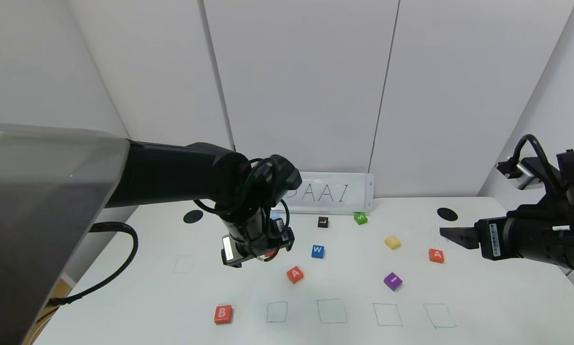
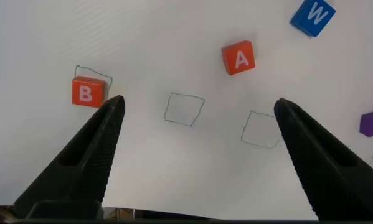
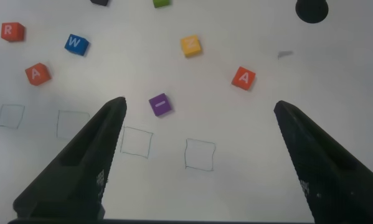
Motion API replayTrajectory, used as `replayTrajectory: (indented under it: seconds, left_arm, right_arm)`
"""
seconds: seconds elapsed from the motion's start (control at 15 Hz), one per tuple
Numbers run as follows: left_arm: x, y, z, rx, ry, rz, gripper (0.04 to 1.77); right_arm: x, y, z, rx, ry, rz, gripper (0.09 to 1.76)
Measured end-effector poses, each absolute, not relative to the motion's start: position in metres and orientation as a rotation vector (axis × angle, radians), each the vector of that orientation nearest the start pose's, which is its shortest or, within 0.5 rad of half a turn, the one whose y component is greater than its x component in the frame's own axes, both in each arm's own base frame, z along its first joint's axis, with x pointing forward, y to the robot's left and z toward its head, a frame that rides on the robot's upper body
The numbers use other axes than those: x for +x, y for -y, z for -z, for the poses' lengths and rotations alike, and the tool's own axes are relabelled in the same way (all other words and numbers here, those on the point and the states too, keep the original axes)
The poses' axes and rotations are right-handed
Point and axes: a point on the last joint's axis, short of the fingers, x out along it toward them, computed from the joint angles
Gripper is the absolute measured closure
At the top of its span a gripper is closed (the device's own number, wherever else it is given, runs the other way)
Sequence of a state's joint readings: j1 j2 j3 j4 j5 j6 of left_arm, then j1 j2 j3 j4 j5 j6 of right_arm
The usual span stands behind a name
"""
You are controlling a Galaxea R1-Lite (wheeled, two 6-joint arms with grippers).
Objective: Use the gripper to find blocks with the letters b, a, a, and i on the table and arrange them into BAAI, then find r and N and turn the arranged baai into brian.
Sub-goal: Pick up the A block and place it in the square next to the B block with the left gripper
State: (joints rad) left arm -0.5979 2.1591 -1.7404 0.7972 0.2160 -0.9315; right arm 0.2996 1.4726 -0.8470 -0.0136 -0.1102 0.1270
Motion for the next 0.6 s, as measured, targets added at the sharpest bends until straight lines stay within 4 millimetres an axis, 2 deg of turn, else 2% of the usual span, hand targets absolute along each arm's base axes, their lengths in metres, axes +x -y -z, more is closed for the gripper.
replayTrajectory:
  seconds: [0.4,0.6]
  left_arm:
    - [0.336,0.241,-0.133,-0.436,-1.163,-0.252,0.1]
    - [0.337,0.247,-0.126,-0.45,-1.167,-0.267,0.09]
  right_arm:
    - [0.223,-0.077,-0.196,-0.041,-0.605,-0.129,0.14]
    - [0.221,-0.078,-0.198,-0.04,-0.597,-0.134,0.14]
